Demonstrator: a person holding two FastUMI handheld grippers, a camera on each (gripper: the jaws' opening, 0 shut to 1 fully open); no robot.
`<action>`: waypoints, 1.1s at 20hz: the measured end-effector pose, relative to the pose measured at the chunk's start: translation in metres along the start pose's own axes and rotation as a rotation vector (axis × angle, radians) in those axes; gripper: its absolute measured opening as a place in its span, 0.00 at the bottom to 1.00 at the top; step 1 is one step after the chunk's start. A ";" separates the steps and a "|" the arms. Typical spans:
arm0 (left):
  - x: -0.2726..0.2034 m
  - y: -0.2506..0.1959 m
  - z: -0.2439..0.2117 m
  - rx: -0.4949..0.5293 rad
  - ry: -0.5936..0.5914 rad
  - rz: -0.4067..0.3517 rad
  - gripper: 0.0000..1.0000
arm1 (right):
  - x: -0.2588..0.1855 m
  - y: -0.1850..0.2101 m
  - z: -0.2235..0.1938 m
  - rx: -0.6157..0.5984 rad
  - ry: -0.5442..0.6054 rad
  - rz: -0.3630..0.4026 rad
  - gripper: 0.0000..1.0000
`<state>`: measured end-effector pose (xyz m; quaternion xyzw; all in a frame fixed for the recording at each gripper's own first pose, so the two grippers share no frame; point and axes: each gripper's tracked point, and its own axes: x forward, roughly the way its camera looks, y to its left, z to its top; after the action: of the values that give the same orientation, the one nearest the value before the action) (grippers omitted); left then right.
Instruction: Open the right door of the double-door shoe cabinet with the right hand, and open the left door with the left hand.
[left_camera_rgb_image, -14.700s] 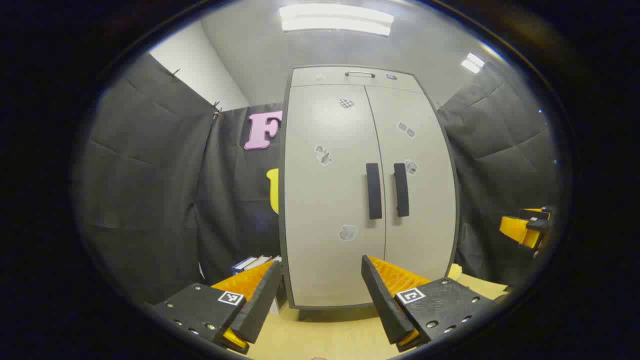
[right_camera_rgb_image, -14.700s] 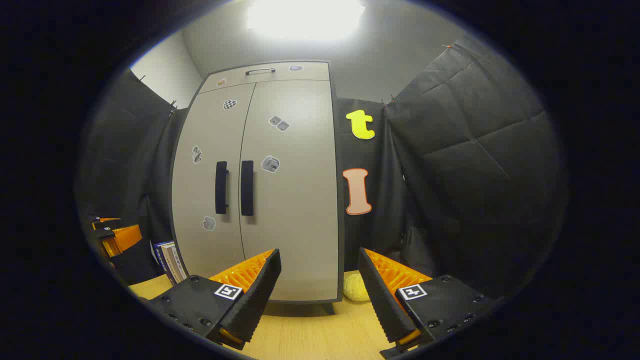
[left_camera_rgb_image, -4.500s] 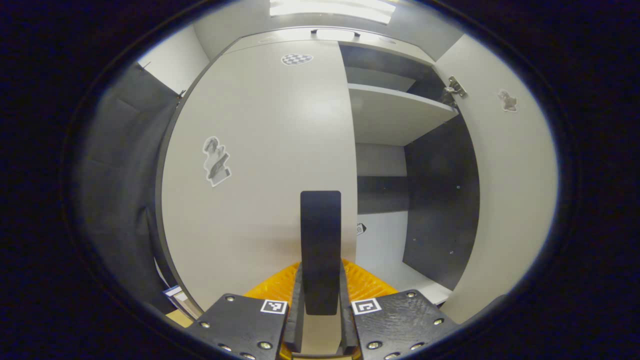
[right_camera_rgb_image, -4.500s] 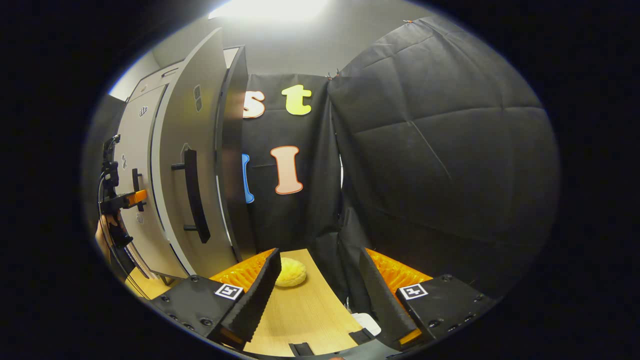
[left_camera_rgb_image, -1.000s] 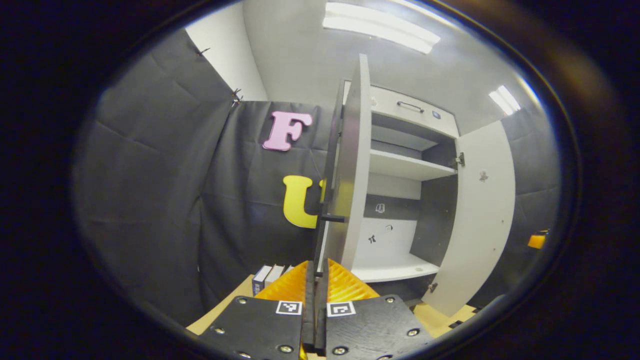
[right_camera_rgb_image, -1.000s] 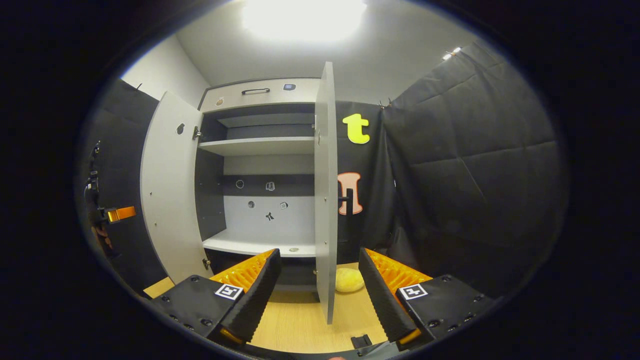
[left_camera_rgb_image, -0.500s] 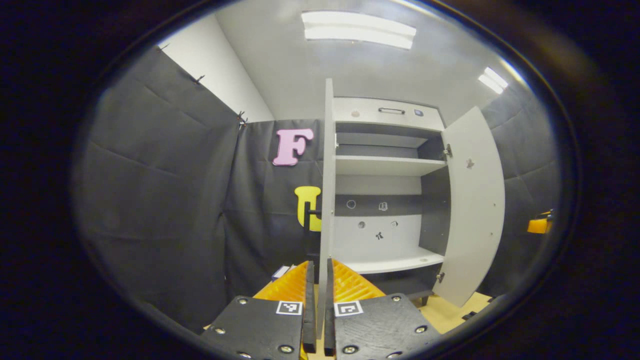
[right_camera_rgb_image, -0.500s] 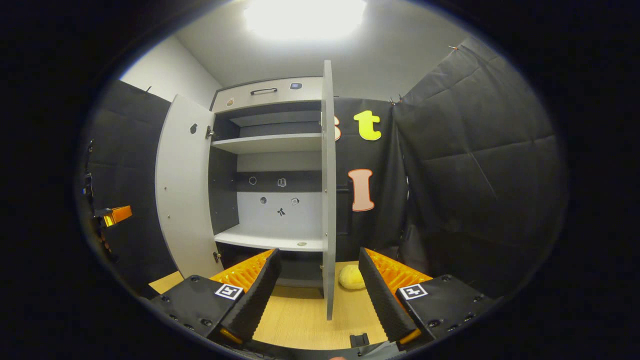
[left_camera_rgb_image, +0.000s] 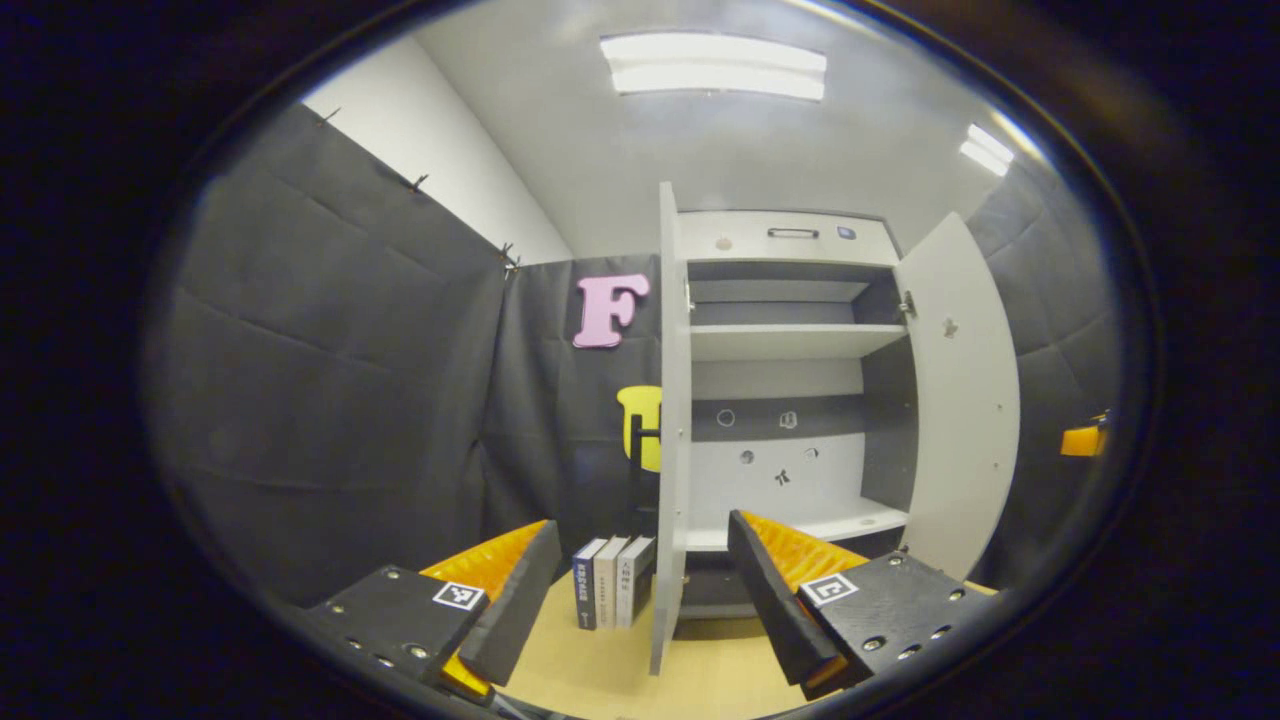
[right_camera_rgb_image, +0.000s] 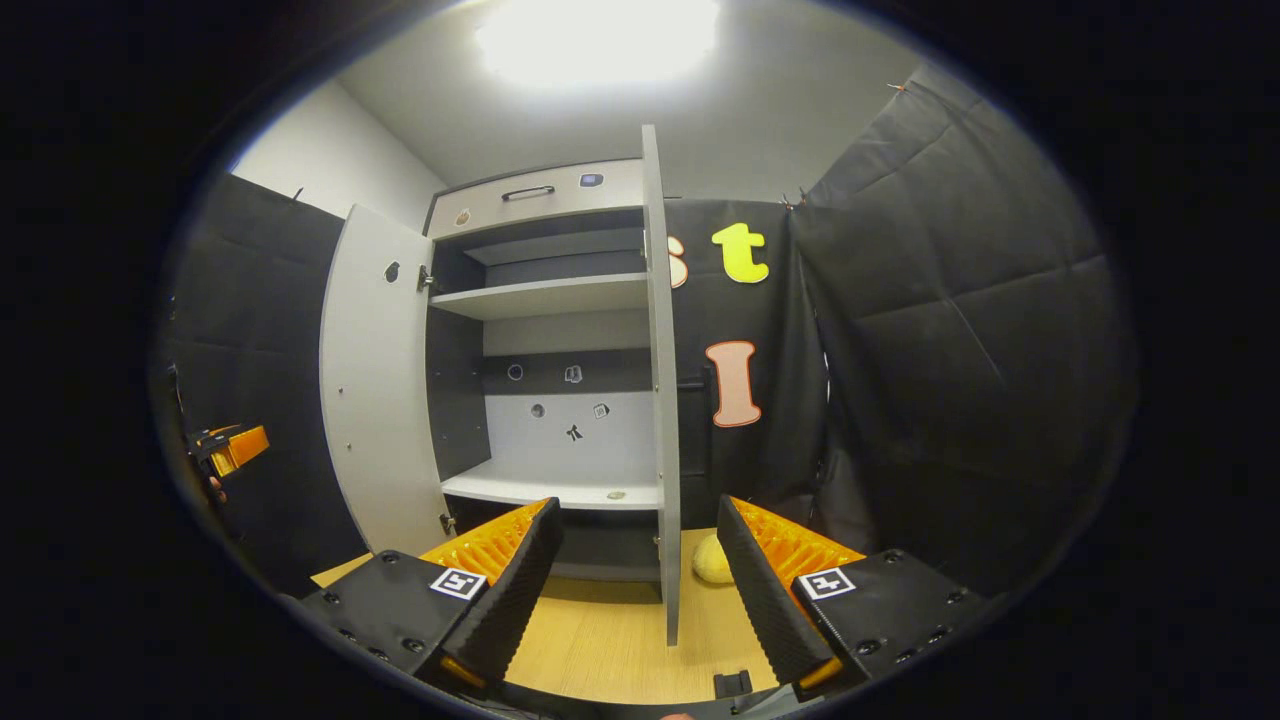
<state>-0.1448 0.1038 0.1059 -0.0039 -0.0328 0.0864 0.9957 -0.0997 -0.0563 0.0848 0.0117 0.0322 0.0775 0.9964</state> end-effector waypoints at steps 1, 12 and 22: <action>0.001 0.002 0.000 0.005 0.001 0.006 1.00 | 0.001 0.000 0.000 -0.002 -0.001 -0.002 0.97; 0.005 0.002 0.001 0.045 0.013 0.017 1.00 | 0.006 -0.001 0.002 -0.006 -0.006 -0.008 0.97; 0.006 0.004 0.007 0.049 0.003 0.010 1.00 | 0.015 -0.001 0.011 -0.025 -0.031 -0.023 0.97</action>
<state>-0.1401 0.1088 0.1130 0.0201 -0.0293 0.0923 0.9951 -0.0841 -0.0555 0.0948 0.0003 0.0158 0.0663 0.9977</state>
